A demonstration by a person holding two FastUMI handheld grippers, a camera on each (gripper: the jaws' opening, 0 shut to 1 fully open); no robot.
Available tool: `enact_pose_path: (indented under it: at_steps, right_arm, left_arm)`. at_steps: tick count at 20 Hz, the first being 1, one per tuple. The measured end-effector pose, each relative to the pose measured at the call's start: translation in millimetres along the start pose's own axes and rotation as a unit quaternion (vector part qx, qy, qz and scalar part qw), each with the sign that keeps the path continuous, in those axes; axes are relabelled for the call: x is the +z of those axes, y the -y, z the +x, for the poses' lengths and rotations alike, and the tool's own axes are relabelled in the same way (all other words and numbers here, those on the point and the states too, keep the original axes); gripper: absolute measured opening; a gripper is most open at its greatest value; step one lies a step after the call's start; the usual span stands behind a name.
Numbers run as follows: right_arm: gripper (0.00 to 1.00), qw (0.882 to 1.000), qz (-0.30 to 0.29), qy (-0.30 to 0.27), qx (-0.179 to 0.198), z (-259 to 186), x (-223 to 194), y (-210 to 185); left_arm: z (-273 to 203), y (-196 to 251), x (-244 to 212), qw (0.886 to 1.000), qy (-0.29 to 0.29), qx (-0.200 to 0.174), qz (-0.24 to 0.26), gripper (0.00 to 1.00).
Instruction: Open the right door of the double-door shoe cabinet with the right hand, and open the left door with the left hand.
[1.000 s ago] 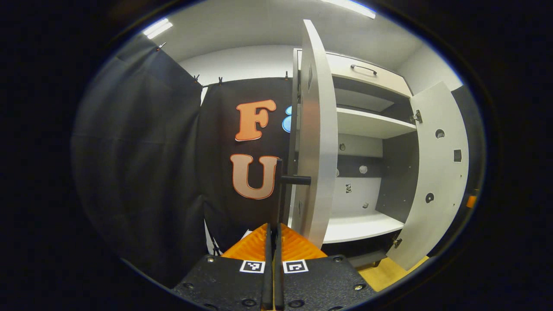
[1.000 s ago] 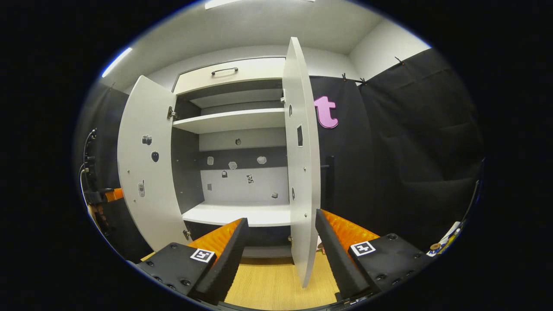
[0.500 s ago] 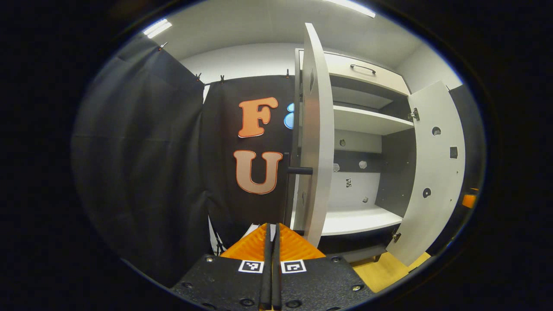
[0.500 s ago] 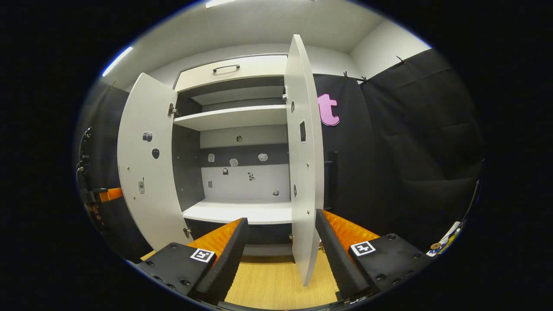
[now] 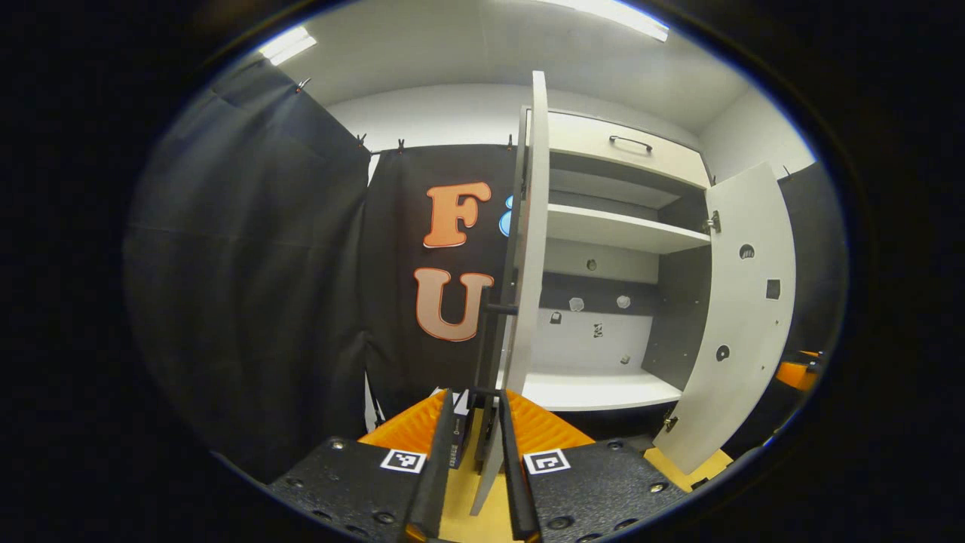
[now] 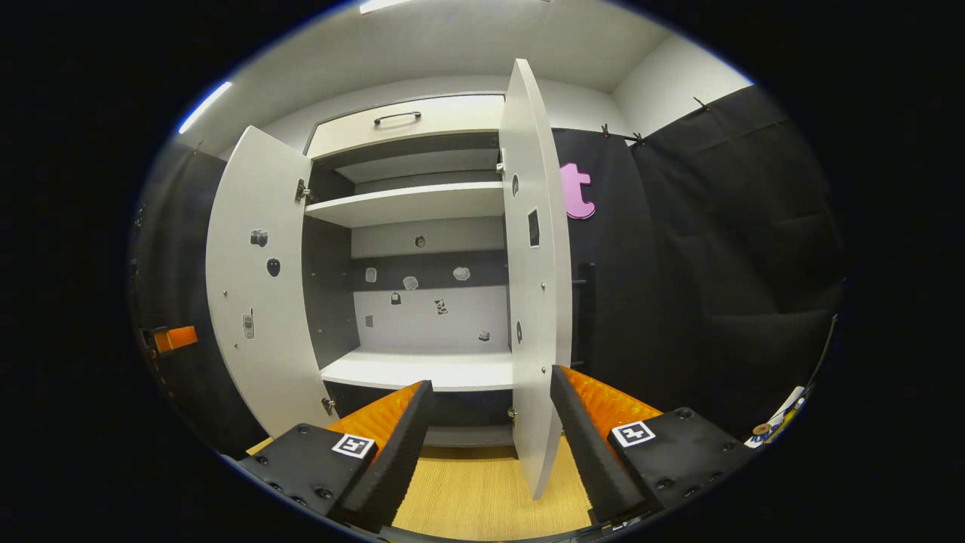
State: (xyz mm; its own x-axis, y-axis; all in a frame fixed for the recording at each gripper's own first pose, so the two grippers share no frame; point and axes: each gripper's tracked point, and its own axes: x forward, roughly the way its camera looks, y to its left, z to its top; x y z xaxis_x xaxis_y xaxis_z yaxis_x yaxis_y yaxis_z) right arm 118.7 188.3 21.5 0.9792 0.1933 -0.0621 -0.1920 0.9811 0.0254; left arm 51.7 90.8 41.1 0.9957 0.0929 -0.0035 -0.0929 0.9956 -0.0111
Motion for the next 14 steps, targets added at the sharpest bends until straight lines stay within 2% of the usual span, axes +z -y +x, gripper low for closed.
enact_pose_path:
  at_steps: [2, 3, 4, 5, 6, 7, 8, 9, 10, 11, 12, 13, 14]
  right_arm:
    - [0.89, 1.000, 0.000, 0.001, -0.002, 0, 1, 1]
    - [0.99, 1.000, 0.000, 0.002, -0.003, 0, 2, 2]
    - [0.99, 1.000, 0.000, 0.002, -0.004, -1, 2, 3]
    - [0.99, 1.000, 0.000, 0.003, -0.005, -3, 2, 4]
    - [0.89, 1.000, 0.000, 0.003, -0.007, -2, 3, 6]
    - [0.89, 1.000, 0.000, 0.003, -0.009, -2, 3, 7]
    - [0.99, 1.000, 0.000, 0.004, -0.010, -3, 3, 7]
    - [0.99, 1.000, -0.001, 0.004, -0.010, -4, 3, 8]
    - [0.99, 1.000, -0.002, 0.004, -0.011, -4, 3, 8]
    - [0.89, 1.000, -0.002, 0.004, -0.013, -3, 3, 9]
    - [0.89, 1.000, -0.002, 0.004, -0.013, -3, 3, 9]
    - [0.99, 1.000, 0.000, 0.004, -0.013, -3, 3, 9]
    - [0.99, 1.000, 0.001, 0.004, -0.013, -2, 4, 9]
  left_arm:
    - [-8, 8, 8, 1.000, 0.008, -0.001, 0.003, 0.40]
    - [-12, 13, 12, 1.000, 0.013, -0.001, 0.003, 0.48]
    - [-16, 18, 17, 1.000, 0.016, -0.003, 0.004, 0.45]
    - [-19, 24, 18, 1.000, 0.019, -0.006, 0.006, 0.54]
    - [-21, 29, 21, 1.000, 0.022, -0.009, 0.009, 0.52]
    - [-24, 35, 23, 1.000, 0.024, -0.015, 0.011, 0.65]
    - [-25, 42, 23, 0.999, 0.026, -0.020, 0.012, 0.73]
    - [-28, 46, 22, 0.999, 0.025, -0.024, 0.015, 0.80]
    - [-28, 52, 22, 0.999, 0.025, -0.029, 0.018, 0.92]
    - [-29, 56, 21, 0.999, 0.024, -0.030, 0.020, 0.92]
    - [-30, 59, 19, 0.999, 0.024, -0.030, 0.024, 0.87]
    - [-31, 61, 17, 0.999, 0.023, -0.031, 0.027, 0.88]
    - [-29, 65, 15, 0.999, 0.021, -0.032, 0.029, 0.93]
